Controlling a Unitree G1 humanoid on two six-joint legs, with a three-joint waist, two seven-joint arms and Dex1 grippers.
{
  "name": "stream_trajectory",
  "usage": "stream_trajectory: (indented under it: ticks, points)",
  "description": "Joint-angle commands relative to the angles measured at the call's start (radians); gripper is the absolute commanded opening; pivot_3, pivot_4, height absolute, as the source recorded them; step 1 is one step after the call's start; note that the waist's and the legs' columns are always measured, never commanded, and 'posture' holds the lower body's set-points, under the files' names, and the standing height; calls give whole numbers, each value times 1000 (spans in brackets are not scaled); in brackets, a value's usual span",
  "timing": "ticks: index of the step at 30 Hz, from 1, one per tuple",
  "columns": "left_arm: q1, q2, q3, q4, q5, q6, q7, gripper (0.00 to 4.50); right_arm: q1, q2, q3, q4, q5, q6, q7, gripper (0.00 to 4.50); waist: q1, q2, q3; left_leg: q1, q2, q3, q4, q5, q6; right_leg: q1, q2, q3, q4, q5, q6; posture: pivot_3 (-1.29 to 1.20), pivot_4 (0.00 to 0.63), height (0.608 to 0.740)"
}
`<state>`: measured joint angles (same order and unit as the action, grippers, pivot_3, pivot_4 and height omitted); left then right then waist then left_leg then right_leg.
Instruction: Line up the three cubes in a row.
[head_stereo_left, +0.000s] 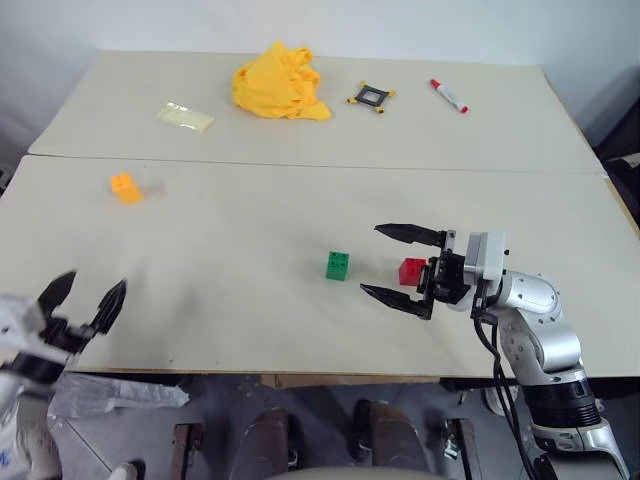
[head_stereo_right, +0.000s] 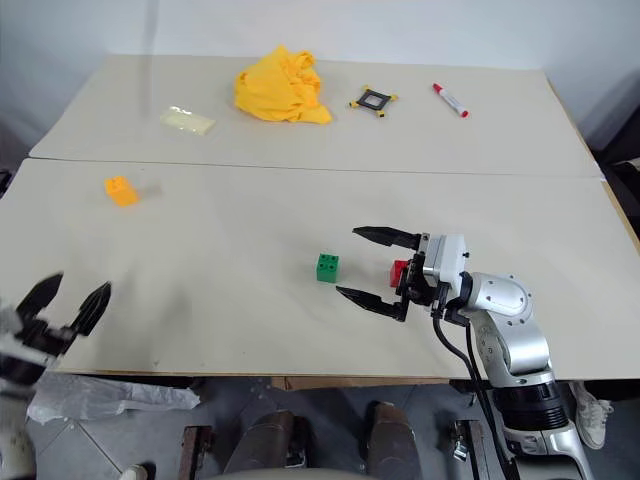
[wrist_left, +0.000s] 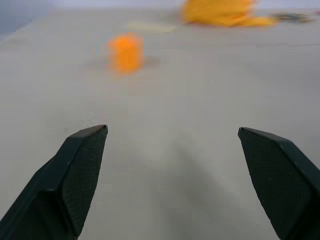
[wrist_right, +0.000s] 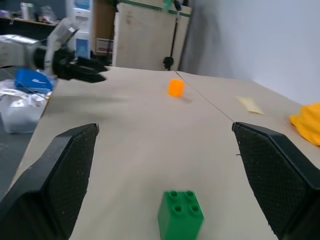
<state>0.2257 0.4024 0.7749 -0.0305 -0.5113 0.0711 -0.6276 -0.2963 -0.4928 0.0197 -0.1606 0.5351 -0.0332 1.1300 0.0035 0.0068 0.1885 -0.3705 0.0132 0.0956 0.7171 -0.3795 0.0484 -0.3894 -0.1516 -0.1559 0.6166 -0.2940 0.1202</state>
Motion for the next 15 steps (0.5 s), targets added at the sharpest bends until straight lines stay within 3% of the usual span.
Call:
stream_trajectory:
  ticks: [1,4,6,9,12,15]
  points:
    - [12,-25,72,-97,-69,37,140,4447,-30,-4,-9,-12,20,8,18,4500,11,0,0,0,0,0,0,0,0,1,0,0,0,0,0,0,150,740]
    - [-21,-32,52,-142,-90,73,215,4447,-50,-6,-10,12,19,7,40,4500,20,-1,0,1,0,-1,1,0,0,3,0,0,-2,0,0,0,150,740]
    - [-51,-11,-9,-166,-29,126,287,4447,-64,-7,-9,24,23,13,55,4500,21,-1,-1,1,0,-1,1,0,0,3,0,0,-2,0,0,0,150,740]
    - [-240,32,-107,-115,-3,228,394,4447,-77,-11,-4,32,30,32,75,4500,25,-1,-1,1,-1,0,0,0,0,2,1,-1,-1,0,0,0,150,740]
    - [-501,80,-209,56,101,358,559,4447,-83,-9,2,31,34,49,84,4500,22,-3,-2,1,-2,0,0,1,-1,0,2,-4,2,0,0,0,150,740]
    - [-703,94,-282,245,174,333,607,4447,-85,-6,9,24,31,61,86,4500,12,-4,-2,1,-3,4,-1,1,-1,-2,3,-3,3,0,0,0,150,740]
